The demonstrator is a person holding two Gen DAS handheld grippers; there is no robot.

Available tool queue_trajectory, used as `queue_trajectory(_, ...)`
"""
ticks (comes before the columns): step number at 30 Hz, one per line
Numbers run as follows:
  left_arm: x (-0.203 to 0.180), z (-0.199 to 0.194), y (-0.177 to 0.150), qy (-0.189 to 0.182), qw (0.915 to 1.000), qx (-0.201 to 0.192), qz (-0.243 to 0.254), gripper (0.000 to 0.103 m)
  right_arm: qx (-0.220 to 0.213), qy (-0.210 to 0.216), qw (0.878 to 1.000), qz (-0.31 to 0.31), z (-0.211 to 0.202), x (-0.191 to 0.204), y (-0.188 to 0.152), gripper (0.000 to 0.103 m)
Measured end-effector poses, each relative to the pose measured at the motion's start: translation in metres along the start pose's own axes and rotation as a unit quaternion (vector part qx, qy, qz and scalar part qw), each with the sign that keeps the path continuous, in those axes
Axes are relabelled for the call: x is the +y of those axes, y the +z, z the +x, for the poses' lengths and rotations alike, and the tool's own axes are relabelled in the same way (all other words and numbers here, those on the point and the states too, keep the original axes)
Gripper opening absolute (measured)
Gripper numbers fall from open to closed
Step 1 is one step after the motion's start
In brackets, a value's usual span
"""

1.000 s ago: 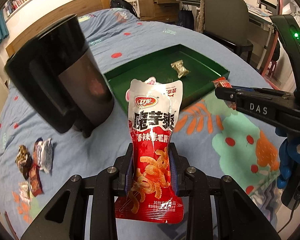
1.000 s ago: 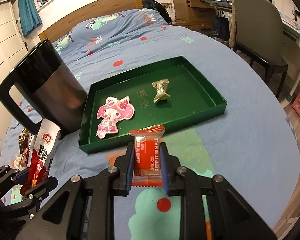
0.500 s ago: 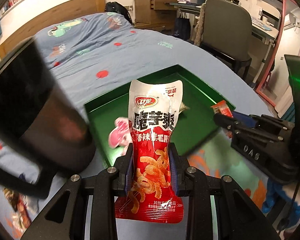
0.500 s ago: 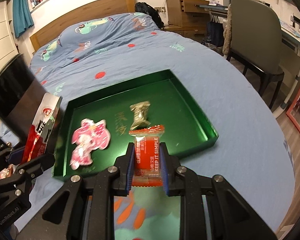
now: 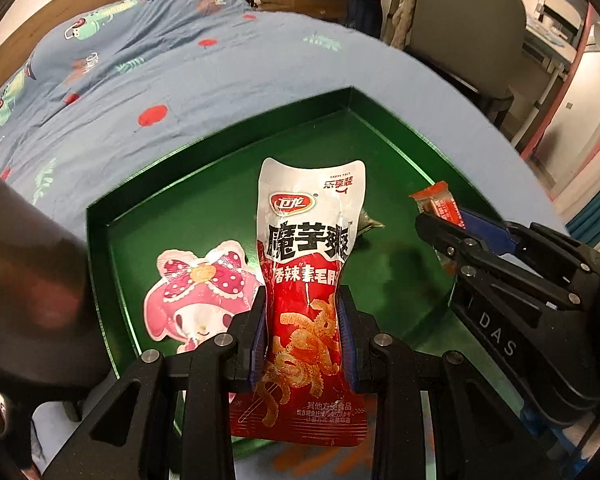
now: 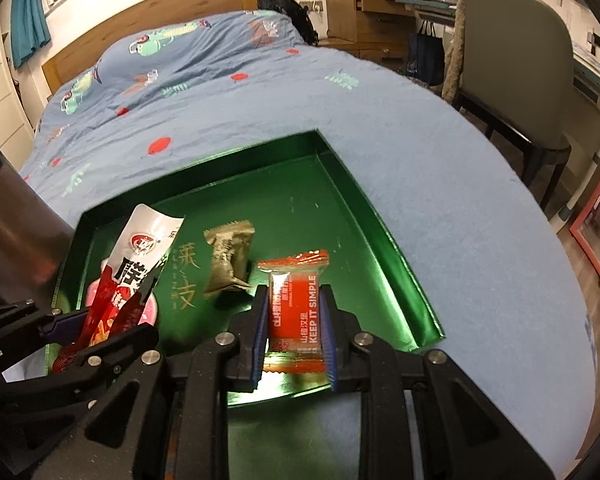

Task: Organize snacks
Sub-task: 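Lower the red strip bag and red candy into the tray with both tools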

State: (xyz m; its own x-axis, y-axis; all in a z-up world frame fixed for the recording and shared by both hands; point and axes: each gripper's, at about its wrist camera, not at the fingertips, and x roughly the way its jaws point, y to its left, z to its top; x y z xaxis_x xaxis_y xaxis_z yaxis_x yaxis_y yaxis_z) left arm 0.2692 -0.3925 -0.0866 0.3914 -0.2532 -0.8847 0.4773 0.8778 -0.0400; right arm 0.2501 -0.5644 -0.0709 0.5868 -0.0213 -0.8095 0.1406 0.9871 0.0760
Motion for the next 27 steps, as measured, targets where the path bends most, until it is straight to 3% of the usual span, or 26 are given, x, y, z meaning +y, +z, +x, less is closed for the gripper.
queue_trajectory(8, -0.001, 0.021, -0.004, -0.006, 0.9997, 0.022, -0.003, 0.027, 0.012, 0.001, 1.0, -0.001, 0.017, -0.001, -0.006, 0.0)
queue_trajectory(27, -0.005, 0.027, -0.005, 0.004, 0.9995, 0.023, 0.021, 0.03, 0.019, -0.016, 1.0, -0.013, 0.024, 0.003, -0.007, 0.0)
